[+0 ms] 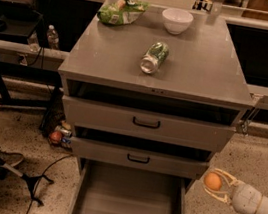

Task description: Pick orange from bottom drawer and place on counter

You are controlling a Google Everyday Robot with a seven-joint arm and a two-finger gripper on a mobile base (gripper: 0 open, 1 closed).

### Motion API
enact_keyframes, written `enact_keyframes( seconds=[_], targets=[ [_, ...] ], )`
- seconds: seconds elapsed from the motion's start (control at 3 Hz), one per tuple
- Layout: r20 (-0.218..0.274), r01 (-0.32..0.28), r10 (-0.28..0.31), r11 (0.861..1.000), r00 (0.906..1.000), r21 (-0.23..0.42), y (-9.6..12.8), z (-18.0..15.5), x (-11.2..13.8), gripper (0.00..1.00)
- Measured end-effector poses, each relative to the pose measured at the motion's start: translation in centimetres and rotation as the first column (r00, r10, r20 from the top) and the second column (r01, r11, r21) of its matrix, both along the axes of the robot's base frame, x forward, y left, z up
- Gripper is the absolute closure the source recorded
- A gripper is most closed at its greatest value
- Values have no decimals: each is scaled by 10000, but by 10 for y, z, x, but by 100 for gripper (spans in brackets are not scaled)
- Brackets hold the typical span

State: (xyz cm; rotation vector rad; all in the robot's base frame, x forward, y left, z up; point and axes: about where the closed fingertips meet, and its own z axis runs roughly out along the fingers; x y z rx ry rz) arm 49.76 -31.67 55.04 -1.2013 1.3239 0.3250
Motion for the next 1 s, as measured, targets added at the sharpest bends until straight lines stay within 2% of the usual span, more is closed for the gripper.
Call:
enact_keyframes(
  seconds=[0.33, 1.0],
  targets=[
    [-3, -8, 8, 10000, 10000, 11, 1, 0, 0, 100],
    [554, 296, -351, 9948, 9978, 979, -18, 68, 5, 100]
  ],
)
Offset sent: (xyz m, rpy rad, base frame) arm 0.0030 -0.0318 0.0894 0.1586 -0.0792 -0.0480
